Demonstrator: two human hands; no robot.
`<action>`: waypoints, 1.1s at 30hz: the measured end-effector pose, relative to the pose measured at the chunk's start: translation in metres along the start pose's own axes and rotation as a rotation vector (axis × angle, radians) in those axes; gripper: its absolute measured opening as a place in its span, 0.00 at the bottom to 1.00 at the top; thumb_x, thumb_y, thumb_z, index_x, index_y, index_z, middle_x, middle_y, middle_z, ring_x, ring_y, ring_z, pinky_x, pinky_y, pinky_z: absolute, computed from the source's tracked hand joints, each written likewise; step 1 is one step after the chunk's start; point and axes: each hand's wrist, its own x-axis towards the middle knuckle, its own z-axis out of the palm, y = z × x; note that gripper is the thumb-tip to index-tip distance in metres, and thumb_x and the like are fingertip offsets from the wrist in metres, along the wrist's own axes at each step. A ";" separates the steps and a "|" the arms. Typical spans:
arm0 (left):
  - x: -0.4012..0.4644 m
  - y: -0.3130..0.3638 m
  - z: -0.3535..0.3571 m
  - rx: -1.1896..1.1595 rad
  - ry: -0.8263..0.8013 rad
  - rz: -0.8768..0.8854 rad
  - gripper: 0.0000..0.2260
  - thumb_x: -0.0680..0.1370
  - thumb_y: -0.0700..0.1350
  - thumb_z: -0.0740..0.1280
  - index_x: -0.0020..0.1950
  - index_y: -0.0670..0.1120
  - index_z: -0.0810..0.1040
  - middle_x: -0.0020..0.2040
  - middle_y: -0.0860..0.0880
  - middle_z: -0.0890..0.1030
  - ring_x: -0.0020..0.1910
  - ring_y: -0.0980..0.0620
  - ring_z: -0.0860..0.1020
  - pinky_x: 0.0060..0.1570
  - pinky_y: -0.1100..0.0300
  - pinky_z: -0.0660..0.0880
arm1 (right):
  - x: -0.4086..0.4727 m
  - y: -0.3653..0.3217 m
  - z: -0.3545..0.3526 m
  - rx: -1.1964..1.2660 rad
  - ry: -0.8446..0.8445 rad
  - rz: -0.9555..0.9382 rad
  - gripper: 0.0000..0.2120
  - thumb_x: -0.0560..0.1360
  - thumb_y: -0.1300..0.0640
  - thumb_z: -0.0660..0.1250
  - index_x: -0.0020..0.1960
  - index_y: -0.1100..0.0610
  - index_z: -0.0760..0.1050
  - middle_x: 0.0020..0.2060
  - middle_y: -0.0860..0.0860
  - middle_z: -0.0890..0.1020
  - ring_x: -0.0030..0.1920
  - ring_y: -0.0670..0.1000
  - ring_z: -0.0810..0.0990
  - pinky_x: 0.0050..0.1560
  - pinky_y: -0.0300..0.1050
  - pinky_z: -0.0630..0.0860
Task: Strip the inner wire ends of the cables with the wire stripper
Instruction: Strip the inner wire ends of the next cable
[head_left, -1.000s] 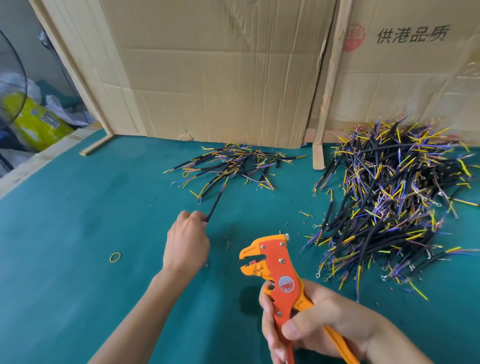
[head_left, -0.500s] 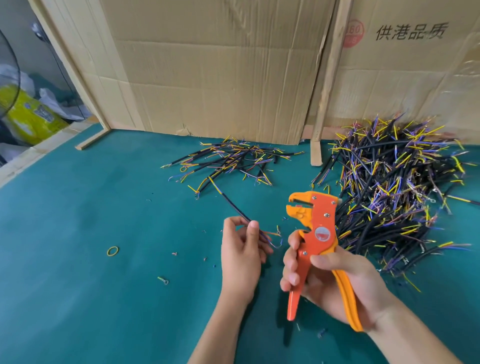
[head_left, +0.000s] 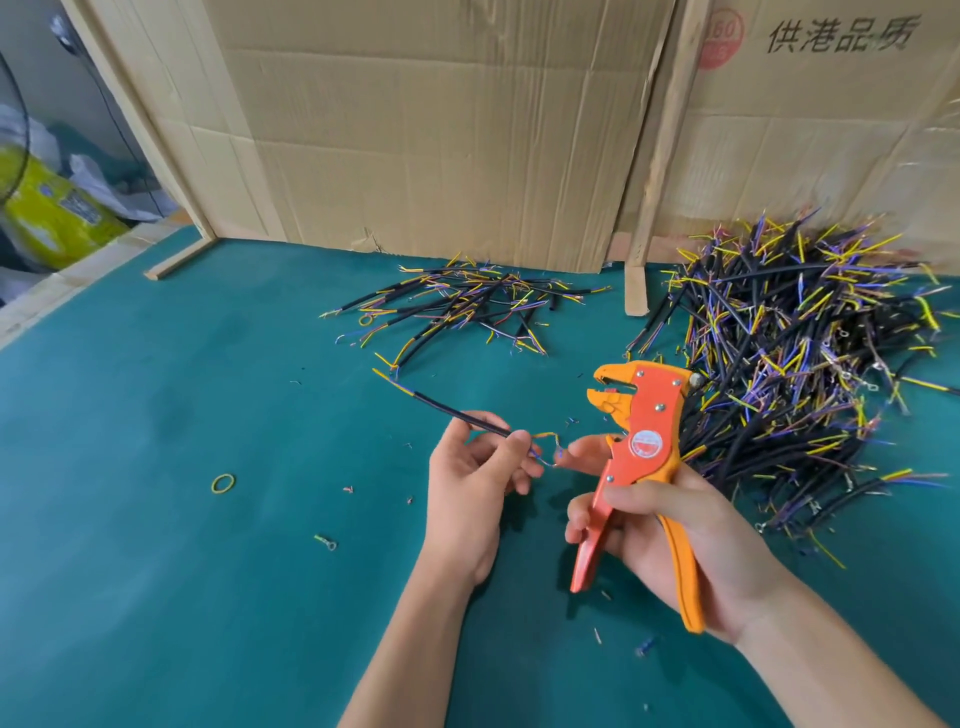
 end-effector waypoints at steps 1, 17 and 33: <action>0.000 0.000 0.000 0.012 -0.013 0.002 0.08 0.74 0.39 0.72 0.49 0.41 0.73 0.34 0.43 0.81 0.32 0.48 0.77 0.32 0.62 0.73 | 0.000 0.000 0.001 -0.027 -0.015 -0.001 0.23 0.65 0.65 0.75 0.59 0.67 0.78 0.57 0.65 0.79 0.40 0.62 0.79 0.45 0.53 0.80; -0.004 -0.001 -0.002 0.058 -0.148 -0.015 0.05 0.75 0.31 0.72 0.47 0.37 0.79 0.37 0.40 0.82 0.33 0.49 0.79 0.34 0.62 0.75 | -0.003 -0.015 0.004 -0.067 0.068 -0.084 0.16 0.65 0.64 0.71 0.53 0.65 0.84 0.55 0.66 0.82 0.51 0.63 0.84 0.40 0.50 0.79; -0.010 -0.005 0.006 0.414 -0.235 0.080 0.03 0.78 0.37 0.71 0.45 0.41 0.84 0.34 0.51 0.80 0.33 0.53 0.74 0.37 0.58 0.73 | 0.001 -0.020 -0.002 -0.044 0.142 -0.163 0.22 0.65 0.63 0.68 0.58 0.68 0.75 0.51 0.64 0.81 0.48 0.62 0.84 0.44 0.53 0.77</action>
